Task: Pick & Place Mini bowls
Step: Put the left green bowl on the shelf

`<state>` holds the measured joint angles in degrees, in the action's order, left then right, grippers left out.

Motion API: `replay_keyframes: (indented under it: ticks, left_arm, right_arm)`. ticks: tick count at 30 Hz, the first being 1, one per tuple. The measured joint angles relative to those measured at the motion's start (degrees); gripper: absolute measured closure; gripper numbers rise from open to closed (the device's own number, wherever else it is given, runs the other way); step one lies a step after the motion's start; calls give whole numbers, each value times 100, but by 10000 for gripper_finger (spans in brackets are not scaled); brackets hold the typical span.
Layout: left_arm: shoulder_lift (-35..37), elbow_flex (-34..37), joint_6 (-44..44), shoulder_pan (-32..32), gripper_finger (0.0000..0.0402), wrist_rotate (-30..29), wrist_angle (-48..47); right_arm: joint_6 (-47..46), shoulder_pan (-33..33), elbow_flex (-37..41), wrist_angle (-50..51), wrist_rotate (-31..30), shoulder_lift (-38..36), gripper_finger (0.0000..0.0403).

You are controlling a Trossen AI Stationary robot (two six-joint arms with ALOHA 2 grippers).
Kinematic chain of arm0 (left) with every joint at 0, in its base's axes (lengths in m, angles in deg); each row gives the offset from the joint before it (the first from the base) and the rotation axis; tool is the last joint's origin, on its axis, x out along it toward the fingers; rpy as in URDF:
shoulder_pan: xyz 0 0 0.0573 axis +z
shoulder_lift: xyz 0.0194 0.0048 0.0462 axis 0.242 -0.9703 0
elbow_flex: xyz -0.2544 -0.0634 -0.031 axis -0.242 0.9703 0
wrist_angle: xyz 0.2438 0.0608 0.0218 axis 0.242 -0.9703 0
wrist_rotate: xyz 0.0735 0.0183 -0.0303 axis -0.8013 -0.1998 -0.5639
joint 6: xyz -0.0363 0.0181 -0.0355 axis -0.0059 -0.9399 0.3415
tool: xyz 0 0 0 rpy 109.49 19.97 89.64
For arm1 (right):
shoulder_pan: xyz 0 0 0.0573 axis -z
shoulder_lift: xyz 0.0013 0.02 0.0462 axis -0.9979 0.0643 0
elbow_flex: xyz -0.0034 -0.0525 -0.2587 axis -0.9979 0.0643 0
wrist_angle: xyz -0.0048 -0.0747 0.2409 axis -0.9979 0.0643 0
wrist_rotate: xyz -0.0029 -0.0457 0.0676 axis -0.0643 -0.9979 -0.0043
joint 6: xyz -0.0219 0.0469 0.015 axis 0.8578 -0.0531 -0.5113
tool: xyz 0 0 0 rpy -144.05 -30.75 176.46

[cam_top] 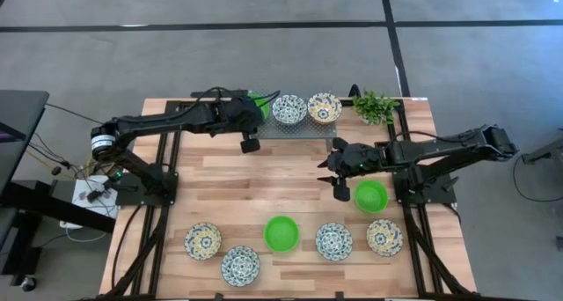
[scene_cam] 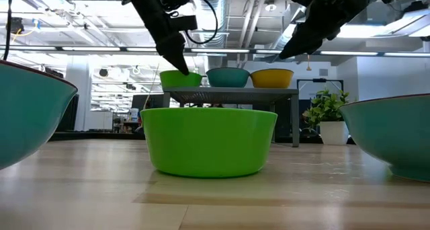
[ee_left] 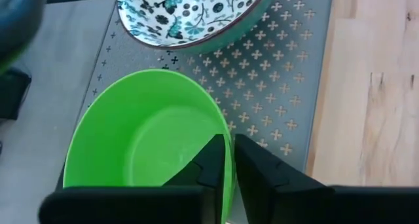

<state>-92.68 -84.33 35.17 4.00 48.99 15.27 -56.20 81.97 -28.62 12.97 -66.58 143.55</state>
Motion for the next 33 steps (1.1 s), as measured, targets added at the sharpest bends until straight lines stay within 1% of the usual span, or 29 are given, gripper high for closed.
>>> replay_keyframes:
  ticks: [5,7,11,16,19,23,25,29,33]
  left_arm:
    - [121,4,1,-152,341,-30,65]
    - [230,4,2,-274,330,-217,81]
    - [589,4,71,-551,315,-792,-9]
    - [1137,4,719,-709,313,-863,-438]
    - [1424,44,1104,-701,328,-887,-1040]
    - [1784,538,1506,-574,371,-883,-1384]
    - [1934,894,1585,-447,392,-888,-1386]
    - [2015,1453,1591,-71,393,-887,-1309]
    - [1980,1822,1355,386,395,-893,-594]
  right_arm:
    - [-2,-3,0,1,1,0,218]
    - [-2,-13,0,4,0,0,218]
    - [-4,-20,0,41,4,0,218]
    - [-7,-20,0,172,9,0,218]
    - [-17,-20,0,170,9,0,218]
    - [-52,-18,0,133,6,0,218]
    - [-150,-17,0,126,5,0,218]
    - [-205,-18,0,84,0,39,218]
    - [-211,-17,3,-145,0,257,218]
